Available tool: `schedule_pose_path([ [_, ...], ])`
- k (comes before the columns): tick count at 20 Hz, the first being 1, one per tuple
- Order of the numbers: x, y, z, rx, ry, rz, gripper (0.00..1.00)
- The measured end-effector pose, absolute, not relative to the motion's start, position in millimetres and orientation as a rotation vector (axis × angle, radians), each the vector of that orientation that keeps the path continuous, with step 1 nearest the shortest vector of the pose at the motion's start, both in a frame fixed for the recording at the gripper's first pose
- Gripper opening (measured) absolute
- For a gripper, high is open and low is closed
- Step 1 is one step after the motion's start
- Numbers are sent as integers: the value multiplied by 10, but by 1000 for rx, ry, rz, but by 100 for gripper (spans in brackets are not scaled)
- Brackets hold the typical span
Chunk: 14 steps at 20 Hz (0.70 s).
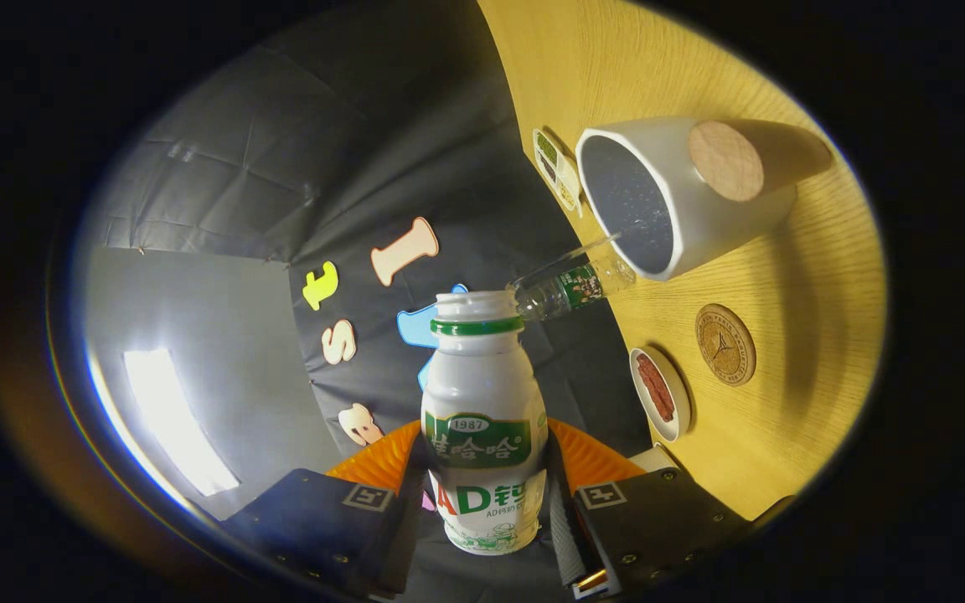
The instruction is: Take the bottle from table, then pour the juice into the cup, finally place the bottle on the coaster
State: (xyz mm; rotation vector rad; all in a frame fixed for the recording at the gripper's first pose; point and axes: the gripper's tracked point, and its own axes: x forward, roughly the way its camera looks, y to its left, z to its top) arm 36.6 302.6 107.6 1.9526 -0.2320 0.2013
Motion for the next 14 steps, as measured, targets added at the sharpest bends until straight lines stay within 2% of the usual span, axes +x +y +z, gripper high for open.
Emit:
schedule_pose_path([
  [14,321,2972,1084,2038,-257,195,65],
])
